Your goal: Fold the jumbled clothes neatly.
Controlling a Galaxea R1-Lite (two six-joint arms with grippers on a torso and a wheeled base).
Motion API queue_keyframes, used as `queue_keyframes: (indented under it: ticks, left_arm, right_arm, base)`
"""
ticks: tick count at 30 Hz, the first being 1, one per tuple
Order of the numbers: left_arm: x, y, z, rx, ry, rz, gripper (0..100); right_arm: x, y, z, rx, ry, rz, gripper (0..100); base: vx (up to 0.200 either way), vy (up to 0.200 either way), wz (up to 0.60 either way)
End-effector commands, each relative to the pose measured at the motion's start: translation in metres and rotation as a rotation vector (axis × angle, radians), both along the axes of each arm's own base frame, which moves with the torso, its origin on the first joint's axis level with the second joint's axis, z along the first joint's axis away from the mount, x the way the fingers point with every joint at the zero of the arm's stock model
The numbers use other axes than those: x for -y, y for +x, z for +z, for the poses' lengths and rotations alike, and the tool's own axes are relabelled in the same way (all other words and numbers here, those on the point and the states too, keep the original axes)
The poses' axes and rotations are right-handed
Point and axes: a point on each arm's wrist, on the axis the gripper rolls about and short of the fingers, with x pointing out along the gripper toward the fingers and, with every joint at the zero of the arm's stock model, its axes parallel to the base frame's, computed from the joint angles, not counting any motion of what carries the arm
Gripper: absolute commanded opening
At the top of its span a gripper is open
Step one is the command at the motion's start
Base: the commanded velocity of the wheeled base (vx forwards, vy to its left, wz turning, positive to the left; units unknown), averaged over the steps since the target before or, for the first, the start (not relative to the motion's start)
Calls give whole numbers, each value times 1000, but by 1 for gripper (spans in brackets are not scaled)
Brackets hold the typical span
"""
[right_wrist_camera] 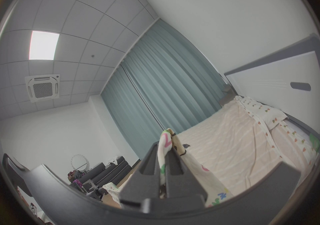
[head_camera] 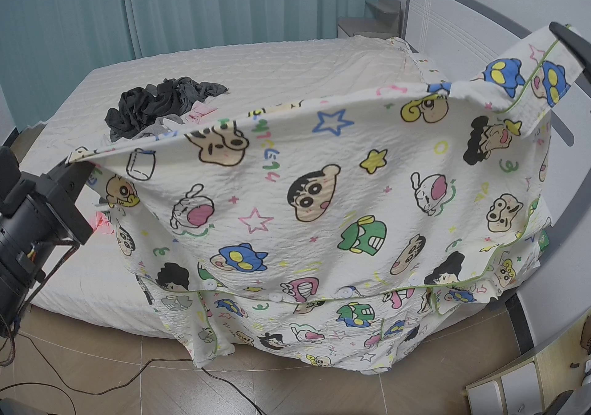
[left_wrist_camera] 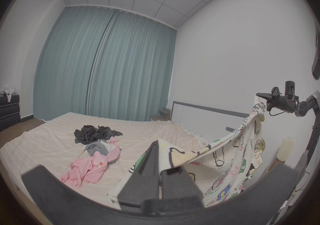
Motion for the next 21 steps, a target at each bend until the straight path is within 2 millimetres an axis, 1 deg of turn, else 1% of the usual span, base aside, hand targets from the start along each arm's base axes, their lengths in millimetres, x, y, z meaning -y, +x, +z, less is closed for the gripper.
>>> queue_keyframes:
  ticks: [1, 4, 5, 9, 14, 15, 16, 18, 19, 20, 21]
  left_arm:
    - [2, 5, -10, -46, 9, 1, 0]
    - [5, 11, -14, -74, 10, -1, 0]
    - [8, 16, -18, -97, 6, -2, 0]
    - [15, 28, -24, -148, -4, -7, 0]
    - [24, 47, -22, -170, -32, -3, 0]
    - [25, 49, -22, -171, -35, -2, 0]
    - [28, 57, -19, -171, -45, 3, 0]
    - [30, 62, -18, -169, -46, 6, 0]
    - [32, 71, -17, -172, -46, 17, 0]
    - [32, 72, -17, -172, -46, 18, 0]
    - [34, 78, -16, -170, -47, 23, 0]
  right_arm:
    - [0, 16, -9, -46, 7, -9, 0]
    - [-1, 22, -9, -40, 11, -3, 0]
    - [-3, 28, -11, -38, 11, -3, 0]
    - [-7, 41, -17, -51, 6, -2, 0]
    - [-11, 61, -21, -63, -1, -1, 0]
    - [-11, 63, -21, -63, -1, 0, 0]
    - [-13, 70, -23, -63, -1, -1, 0]
    - [-14, 74, -23, -62, -1, -1, 0]
    - [-15, 82, -26, -59, 0, -6, 0]
    - [-15, 84, -26, -59, 0, -8, 0]
    - [-15, 90, -26, -50, 1, -16, 0]
  base:
    - [0, 0, 0]
    - [0, 0, 0]
    - [0, 0, 0]
    - [0, 0, 0]
    - [0, 0, 0]
    - [0, 0, 0]
    - [0, 0, 0]
    - [200, 0, 0]
    - [200, 0, 0]
    - [200, 0, 0]
    - [200, 0, 0]
